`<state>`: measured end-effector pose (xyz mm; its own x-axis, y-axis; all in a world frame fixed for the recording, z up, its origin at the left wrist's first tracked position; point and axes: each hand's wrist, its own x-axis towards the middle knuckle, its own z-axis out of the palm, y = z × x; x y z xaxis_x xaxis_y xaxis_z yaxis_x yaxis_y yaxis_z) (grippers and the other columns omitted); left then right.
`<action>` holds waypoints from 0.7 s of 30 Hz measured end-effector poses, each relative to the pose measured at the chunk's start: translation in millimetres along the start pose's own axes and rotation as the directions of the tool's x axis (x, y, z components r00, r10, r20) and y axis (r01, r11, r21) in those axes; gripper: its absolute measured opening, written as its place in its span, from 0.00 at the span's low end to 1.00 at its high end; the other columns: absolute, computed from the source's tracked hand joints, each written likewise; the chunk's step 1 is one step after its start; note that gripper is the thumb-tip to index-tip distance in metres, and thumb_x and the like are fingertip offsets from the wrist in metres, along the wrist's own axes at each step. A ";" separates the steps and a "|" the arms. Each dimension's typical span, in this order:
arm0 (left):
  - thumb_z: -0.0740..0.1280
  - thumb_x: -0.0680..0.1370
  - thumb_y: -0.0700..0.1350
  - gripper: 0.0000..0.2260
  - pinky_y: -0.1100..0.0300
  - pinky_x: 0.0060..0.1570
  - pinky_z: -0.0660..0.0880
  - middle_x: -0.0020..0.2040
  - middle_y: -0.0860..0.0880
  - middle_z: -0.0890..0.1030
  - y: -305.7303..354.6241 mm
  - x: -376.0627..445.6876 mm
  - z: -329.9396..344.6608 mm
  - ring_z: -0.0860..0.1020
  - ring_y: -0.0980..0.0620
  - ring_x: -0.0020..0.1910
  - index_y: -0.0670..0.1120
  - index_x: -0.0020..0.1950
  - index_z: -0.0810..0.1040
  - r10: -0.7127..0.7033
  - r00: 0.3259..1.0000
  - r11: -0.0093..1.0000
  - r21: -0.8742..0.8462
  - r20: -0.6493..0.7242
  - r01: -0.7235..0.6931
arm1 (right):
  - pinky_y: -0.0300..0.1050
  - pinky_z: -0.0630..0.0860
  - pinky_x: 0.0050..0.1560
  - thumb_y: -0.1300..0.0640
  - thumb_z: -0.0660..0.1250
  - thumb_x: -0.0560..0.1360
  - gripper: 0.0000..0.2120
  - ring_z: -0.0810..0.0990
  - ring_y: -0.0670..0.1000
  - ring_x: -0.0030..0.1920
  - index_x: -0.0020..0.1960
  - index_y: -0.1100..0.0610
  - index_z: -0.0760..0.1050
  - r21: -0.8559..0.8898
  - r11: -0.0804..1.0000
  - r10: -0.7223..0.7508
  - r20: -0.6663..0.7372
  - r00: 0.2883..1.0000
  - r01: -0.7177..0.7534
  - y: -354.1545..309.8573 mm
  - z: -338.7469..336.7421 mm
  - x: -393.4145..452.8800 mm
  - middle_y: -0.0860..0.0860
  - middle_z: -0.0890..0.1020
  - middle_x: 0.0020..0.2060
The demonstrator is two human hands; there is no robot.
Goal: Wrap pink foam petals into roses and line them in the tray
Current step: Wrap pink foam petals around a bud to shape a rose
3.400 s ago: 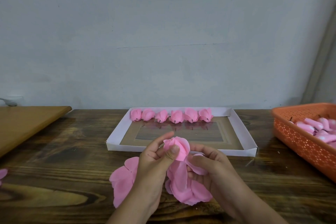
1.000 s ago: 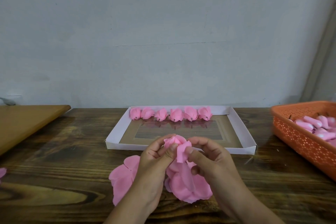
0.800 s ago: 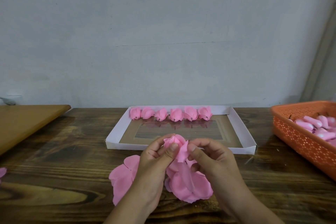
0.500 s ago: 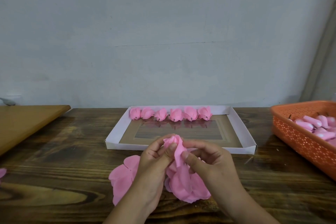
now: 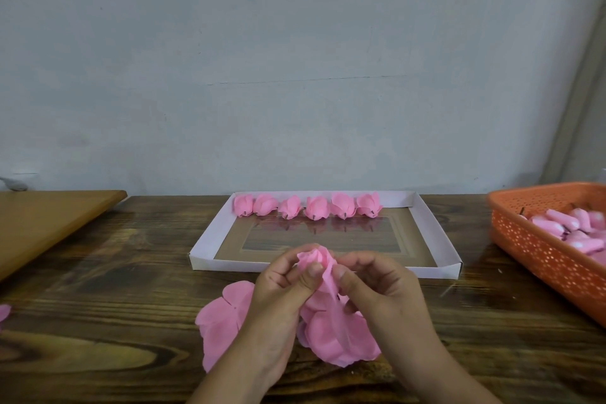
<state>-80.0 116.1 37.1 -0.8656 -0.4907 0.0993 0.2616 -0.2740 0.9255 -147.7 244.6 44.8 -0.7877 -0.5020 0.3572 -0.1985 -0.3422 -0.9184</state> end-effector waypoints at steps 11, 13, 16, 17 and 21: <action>0.84 0.58 0.60 0.32 0.57 0.48 0.81 0.50 0.41 0.86 0.6 -3.2 1.5 0.84 0.47 0.49 0.43 0.54 0.85 0.047 0.998 0.998 0.034 0.037 -0.048 | 0.40 0.80 0.44 0.48 0.70 0.74 0.15 0.86 0.52 0.49 0.54 0.56 0.81 0.055 0.978 0.192 0.159 0.968 -0.203 7.9 -1.5 0.2 0.53 0.87 0.49; 0.84 0.58 0.60 0.29 0.57 0.46 0.81 0.48 0.43 0.86 1.3 -4.4 2.4 0.84 0.48 0.47 0.45 0.52 0.86 0.059 0.997 0.997 0.053 0.044 -0.062 | 0.54 0.82 0.47 0.46 0.69 0.76 0.15 0.85 0.61 0.51 0.57 0.55 0.81 0.093 0.957 0.252 0.192 0.948 -0.273 7.6 0.1 0.0 0.59 0.85 0.51; 0.79 0.64 0.52 0.17 0.60 0.41 0.81 0.46 0.43 0.87 2.6 -5.5 3.9 0.84 0.49 0.44 0.47 0.49 0.87 0.067 0.997 0.997 0.047 0.045 -0.069 | 0.74 0.72 0.45 0.45 0.69 0.77 0.18 0.80 0.75 0.46 0.60 0.56 0.80 0.151 0.930 0.299 0.222 0.928 -0.336 8.2 -0.1 0.5 0.69 0.83 0.49; 0.77 0.64 0.51 0.16 0.60 0.40 0.81 0.46 0.42 0.86 2.2 -5.5 3.8 0.84 0.49 0.44 0.46 0.49 0.87 0.069 0.997 0.996 0.046 0.047 -0.071 | 0.76 0.71 0.45 0.45 0.69 0.76 0.18 0.78 0.76 0.45 0.60 0.56 0.80 0.161 0.926 0.302 0.226 0.926 -0.341 8.4 -0.8 1.0 0.70 0.82 0.48; 0.77 0.64 0.50 0.15 0.63 0.41 0.80 0.46 0.44 0.88 3.9 -6.3 4.1 0.86 0.51 0.44 0.52 0.49 0.87 0.119 0.991 0.989 0.078 0.066 -0.124 | 0.65 0.78 0.54 0.46 0.72 0.75 0.18 0.82 0.69 0.52 0.58 0.58 0.81 0.167 0.930 0.296 0.185 0.937 -0.327 9.1 -3.0 1.5 0.65 0.84 0.51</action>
<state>-75.3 121.5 41.6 -0.8546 -0.4640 0.2330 0.3331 -0.1457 0.9316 -152.4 243.1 36.5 -0.6888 -0.7188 0.0939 0.1703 -0.2863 -0.9429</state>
